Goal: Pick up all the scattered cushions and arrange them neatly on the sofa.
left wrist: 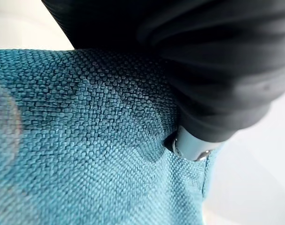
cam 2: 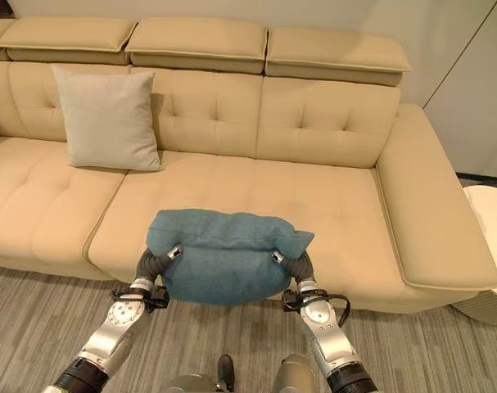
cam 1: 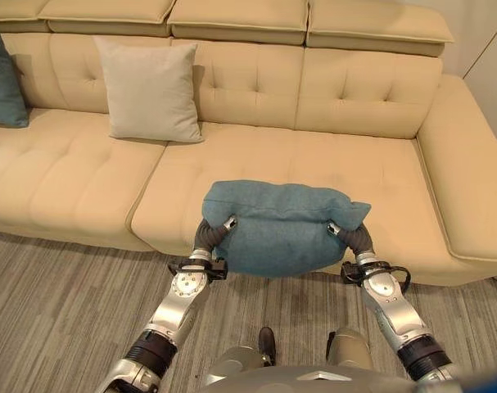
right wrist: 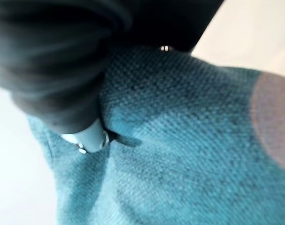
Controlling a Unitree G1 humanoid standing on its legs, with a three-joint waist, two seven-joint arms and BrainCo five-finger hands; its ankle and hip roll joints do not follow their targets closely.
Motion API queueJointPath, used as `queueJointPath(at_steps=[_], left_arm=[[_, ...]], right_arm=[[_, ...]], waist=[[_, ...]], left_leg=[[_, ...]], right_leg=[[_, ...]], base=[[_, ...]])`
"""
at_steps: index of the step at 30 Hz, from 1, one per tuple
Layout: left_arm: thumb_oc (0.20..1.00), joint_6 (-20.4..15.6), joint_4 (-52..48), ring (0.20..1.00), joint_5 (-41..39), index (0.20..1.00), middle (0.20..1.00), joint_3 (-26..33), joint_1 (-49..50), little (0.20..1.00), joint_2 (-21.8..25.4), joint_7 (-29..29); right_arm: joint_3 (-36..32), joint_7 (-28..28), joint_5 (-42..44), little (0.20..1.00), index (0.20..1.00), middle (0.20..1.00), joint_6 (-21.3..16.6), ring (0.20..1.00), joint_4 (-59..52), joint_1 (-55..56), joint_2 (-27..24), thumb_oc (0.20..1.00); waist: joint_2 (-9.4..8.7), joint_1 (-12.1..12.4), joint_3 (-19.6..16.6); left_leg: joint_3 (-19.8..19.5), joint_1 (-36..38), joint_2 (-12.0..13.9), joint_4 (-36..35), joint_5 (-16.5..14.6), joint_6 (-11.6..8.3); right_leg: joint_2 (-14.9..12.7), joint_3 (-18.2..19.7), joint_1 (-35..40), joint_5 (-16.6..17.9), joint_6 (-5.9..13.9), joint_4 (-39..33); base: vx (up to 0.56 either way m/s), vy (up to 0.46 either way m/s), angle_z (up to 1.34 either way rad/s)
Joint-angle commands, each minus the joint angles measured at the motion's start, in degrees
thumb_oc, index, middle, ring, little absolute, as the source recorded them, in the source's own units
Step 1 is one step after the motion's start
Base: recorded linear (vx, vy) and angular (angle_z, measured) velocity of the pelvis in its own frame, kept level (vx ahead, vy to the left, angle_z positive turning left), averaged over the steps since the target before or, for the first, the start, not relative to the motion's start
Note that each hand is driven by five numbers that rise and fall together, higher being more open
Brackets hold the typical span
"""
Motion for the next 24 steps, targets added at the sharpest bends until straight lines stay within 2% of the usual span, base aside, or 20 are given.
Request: queueJointPath(at_steps=[1,4,6,7,8,9,10,12,15,17,19,20,21,23,24], left_arm=[[0.200,-5.29,-5.35,0.200,0.68,0.200,0.200,0.87,-2.11,0.200,-2.20,-2.58],[0.200,-5.33,-4.54,0.200,0.50,0.200,0.200,-0.11,-3.07,0.200,-3.25,-2.52],[0.200,-5.35,-4.06,0.200,-0.26,0.200,0.200,-1.24,-3.97,0.200,-4.05,-3.00],[0.200,-5.22,-3.48,0.200,-0.68,0.200,0.200,-1.87,-4.80,0.200,-4.63,-3.12],[0.200,-5.13,-3.38,0.200,-1.04,0.200,0.200,-2.22,-5.07,0.200,-4.87,-3.00],[0.200,-4.75,-3.52,0.200,-1.35,0.200,0.200,-2.08,-4.98,0.200,-4.87,-3.19],[0.200,-4.42,-3.41,0.200,-1.05,0.200,0.200,-2.06,-4.60,0.200,-4.66,-3.28],[0.200,-4.15,-3.39,0.200,-0.82,0.200,0.200,-1.96,-4.87,0.200,-4.33,-2.94],[0.200,-3.95,-3.86,0.200,-0.44,0.200,0.200,-1.73,-5.23,0.200,-4.04,-2.57],[0.200,-4.00,-3.98,0.200,-0.45,0.200,0.200,-1.42,-4.04,0.200,-4.02,-3.24],[0.200,-3.97,-4.46,0.200,-0.57,0.200,0.200,-1.48,-3.42,0.200,-3.62,-3.70],[0.200,-3.99,-4.87,0.200,-0.66,0.200,0.200,-0.99,-2.85,0.200,-3.20,-4.00],[0.200,-3.98,-4.89,0.200,-0.66,0.200,0.200,-0.99,-2.83,0.200,-3.18,-4.01],[0.200,-3.90,-5.44,0.200,-0.72,0.200,0.200,-0.46,-2.61,0.200,-2.64,-4.16],[0.200,-3.91,-6.46,0.200,-0.70,0.200,0.200,0.54,-1.55,0.200,-1.80,-4.52]], right_arm=[[-2.29,0.03,0.38,0.200,0.200,0.200,-6.36,0.200,-3.86,-5.03,-2.49,0.200],[-3.13,-0.46,0.09,0.200,0.200,0.200,-6.38,0.200,-3.91,-4.06,-2.94,0.200],[-4.36,-1.01,0.63,0.200,0.200,0.200,-6.68,0.200,-4.31,-2.87,-3.74,0.200],[-5.24,-1.03,1.00,0.200,0.200,0.200,-6.72,0.200,-4.86,-2.03,-4.30,0.200],[-5.30,-1.22,1.15,0.200,0.200,0.200,-6.82,0.200,-4.86,-1.49,-4.76,0.200],[-5.58,-1.30,1.33,0.200,0.200,0.200,-6.55,0.200,-4.69,-1.10,-4.86,0.200],[-6.02,-1.33,1.41,0.200,0.200,0.200,-6.61,0.200,-4.49,-0.91,-4.85,0.200],[-6.15,-1.63,1.72,0.200,0.200,0.200,-6.45,0.200,-4.16,-1.48,-4.70,0.200],[-6.27,-2.29,2.22,0.200,0.200,0.200,-6.43,0.200,-3.72,-2.36,-4.34,0.200],[-5.85,-1.34,1.98,0.200,0.200,0.200,-6.37,0.200,-4.29,-1.99,-3.65,0.200],[-5.62,-0.77,1.58,0.200,0.200,0.200,-6.29,0.200,-4.53,-1.90,-3.22,0.200],[-5.34,-0.27,1.37,0.200,0.200,0.200,-6.39,0.200,-4.58,-2.32,-2.60,0.200],[-5.34,-0.27,1.37,0.200,0.200,0.200,-6.39,0.200,-4.59,-2.30,-2.59,0.200],[-4.92,0.30,1.01,0.200,0.200,0.200,-6.37,0.200,-4.47,-2.95,-2.12,0.200],[-4.38,0.96,0.89,0.200,0.200,0.200,-6.35,0.200,-4.56,-3.90,-1.65,0.200]], waist=[[-1.26,-1.51,-2.61],[-2.02,-1.99,-2.93],[-2.45,-2.72,-3.27],[-2.57,-3.33,-2.86],[-2.64,-3.49,-2.30],[-2.61,-3.38,-1.87],[-3.04,-3.07,-2.43],[-3.16,-2.57,-2.71],[-3.04,-1.49,-2.13],[-2.43,-1.17,-3.25],[-2.48,-0.94,-3.74],[-2.39,-0.29,-4.13],[-2.44,-0.17,-4.10],[-2.21,0.32,-3.79],[-1.46,0.85,-3.23]], left_leg=[[-6.01,-0.83,3.79,3.14,-4.31,-5.72],[-7.47,-0.53,3.61,4.77,-5.48,-6.95],[-8.04,-1.56,4.39,9.05,-6.72,-8.80],[-8.04,-3.63,5.50,13.99,-6.41,-9.97],[-8.17,-6.16,6.03,18.69,-4.80,-10.55],[-8.69,-8.14,6.14,20.65,-3.93,-10.46],[-8.91,-9.21,5.80,16.43,-4.64,-9.83],[-9.48,-11.07,5.61,12.05,-1.92,-10.11],[-10.81,-15.13,4.76,10.28,1.73,-10.94],[-10.93,-12.50,4.89,7.60,1.57,-10.55],[-10.51,-11.33,4.64,6.96,1.13,-9.94],[-9.84,-10.05,4.17,6.73,0.11,-8.88],[-9.71,-9.97,4.17,6.72,0.07,-8.86],[-8.94,-8.93,3.96,6.90,-0.93,-7.71],[-7.82,-8.11,4.14,7.10,-1.87,-6.26]], right_leg=[[4.69,0.03,6.05,5.30,-1.60,-13.40],[5.56,1.11,8.47,5.79,-2.56,-15.01],[5.72,-0.79,10.96,5.14,-3.61,-16.32],[5.82,-2.07,12.18,3.94,-4.72,-16.04],[6.08,-2.81,12.95,3.06,-5.94,-15.68],[6.30,-3.06,13.68,2.19,-6.72,-15.47],[6.49,-2.95,14.46,1.68,-6.44,-16.28],[6.87,-2.64,15.25,1.06,-6.27,-16.75],[7.78,-1.28,16.99,-0.09,-6.41,-17.01],[7.56,-0.16,18.36,-0.86,-5.86,-16.72],[6.97,0.67,18.38,-1.17,-5.51,-15.75],[6.25,1.04,18.18,-1.64,-4.73,-14.09],[6.22,1.18,18.15,-1.71,-4.71,-13.98],[5.46,1.83,16.22,-1.20,-3.77,-9.44],[4.12,1.53,13.16,0.31,-2.18,-3.54]], base=[[0.23,-0.139,0.12],[0.16,-0.152,0.58],[0.21,-0.251,0.71],[0.18,-0.277,1.14],[0.14,-0.197,1.23],[0.21,-0.113,1.11],[0.22,-0.039,0.53],[0.20,0.002,0.03],[0.15,0.039,-0.04],[0.39,0.206,-0.71],[0.32,0.203,-0.79],[0.11,0.101,-0.40],[0.15,0.153,-0.40],[0.10,0.134,-0.48],[0.10,0.146,-0.32]])
